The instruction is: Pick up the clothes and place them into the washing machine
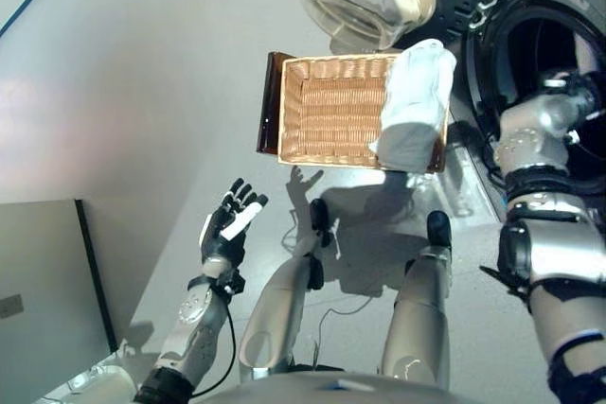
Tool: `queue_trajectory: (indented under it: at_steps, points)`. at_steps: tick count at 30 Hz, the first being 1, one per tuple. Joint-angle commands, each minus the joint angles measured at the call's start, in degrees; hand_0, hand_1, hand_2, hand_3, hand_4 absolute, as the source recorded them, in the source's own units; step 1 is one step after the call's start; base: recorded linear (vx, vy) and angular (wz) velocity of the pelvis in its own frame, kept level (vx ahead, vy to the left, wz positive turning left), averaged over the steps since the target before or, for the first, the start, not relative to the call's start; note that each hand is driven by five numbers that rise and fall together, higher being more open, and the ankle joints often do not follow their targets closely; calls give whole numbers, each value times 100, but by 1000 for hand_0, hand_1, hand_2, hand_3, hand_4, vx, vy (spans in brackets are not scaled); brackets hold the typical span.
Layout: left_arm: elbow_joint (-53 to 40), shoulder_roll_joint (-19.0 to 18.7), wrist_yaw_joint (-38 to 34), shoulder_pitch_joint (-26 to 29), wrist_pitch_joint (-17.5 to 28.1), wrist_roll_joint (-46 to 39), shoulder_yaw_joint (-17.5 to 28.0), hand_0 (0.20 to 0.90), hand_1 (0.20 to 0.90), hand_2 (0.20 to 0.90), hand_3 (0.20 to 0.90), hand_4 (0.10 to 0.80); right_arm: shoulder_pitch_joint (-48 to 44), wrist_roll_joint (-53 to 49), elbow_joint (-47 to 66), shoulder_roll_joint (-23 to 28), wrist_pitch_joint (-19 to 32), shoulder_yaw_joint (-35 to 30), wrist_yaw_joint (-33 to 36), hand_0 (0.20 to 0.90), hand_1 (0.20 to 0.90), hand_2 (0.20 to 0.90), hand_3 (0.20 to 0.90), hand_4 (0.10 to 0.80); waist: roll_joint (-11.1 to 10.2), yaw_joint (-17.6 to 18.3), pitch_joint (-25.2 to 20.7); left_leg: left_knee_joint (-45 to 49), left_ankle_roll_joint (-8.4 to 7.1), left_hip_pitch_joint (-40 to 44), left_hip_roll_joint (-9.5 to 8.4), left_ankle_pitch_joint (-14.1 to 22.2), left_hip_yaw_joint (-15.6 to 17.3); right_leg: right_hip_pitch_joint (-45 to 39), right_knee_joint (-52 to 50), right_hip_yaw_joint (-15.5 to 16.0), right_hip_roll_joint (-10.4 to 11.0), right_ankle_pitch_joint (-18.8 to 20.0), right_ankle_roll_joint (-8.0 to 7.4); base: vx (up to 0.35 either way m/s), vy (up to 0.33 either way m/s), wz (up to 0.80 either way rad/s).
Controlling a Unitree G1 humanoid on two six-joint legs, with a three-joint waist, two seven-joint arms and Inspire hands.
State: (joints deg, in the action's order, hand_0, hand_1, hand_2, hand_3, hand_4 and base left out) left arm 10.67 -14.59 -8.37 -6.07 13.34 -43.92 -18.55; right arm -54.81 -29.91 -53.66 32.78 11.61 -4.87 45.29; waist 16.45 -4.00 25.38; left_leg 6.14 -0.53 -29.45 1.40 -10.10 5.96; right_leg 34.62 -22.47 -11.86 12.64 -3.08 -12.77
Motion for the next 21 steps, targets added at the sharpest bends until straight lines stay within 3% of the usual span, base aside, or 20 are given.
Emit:
queue_trajectory:
  at_steps: [1, 12, 21]
  points:
    - [-618, -445, -76, -66, 598, 227, 339, 900, 900, 900, 900, 800, 155, 1513, 805, 85, -367, 550, -56, 900, 900, 900, 900, 800, -113, -54, -79, 789, -246, -113, 139, 913, 72, -126, 344, 84, -300, 117, 671, -29, -21, 5]
    - [-837, -449, -61, -179, 594, 521, 628, 900, 900, 900, 900, 800, 1238, 3534, 1353, -230, -1122, 887, -457, 900, 900, 900, 900, 800, -359, -73, 44, 809, -238, -166, 157, 852, -27, -171, 388, 180, -286, 212, 666, -1, -2, 2]
    - [-864, -441, 24, -223, 642, 751, 809, 900, 900, 900, 900, 800, 1325, 5440, 1457, 25, -1546, 1580, -836, 900, 900, 900, 900, 800, -511, -165, 130, 889, -241, -245, 196, 845, -84, -158, 394, 226, -291, 238, 658, -3, -3, 4]
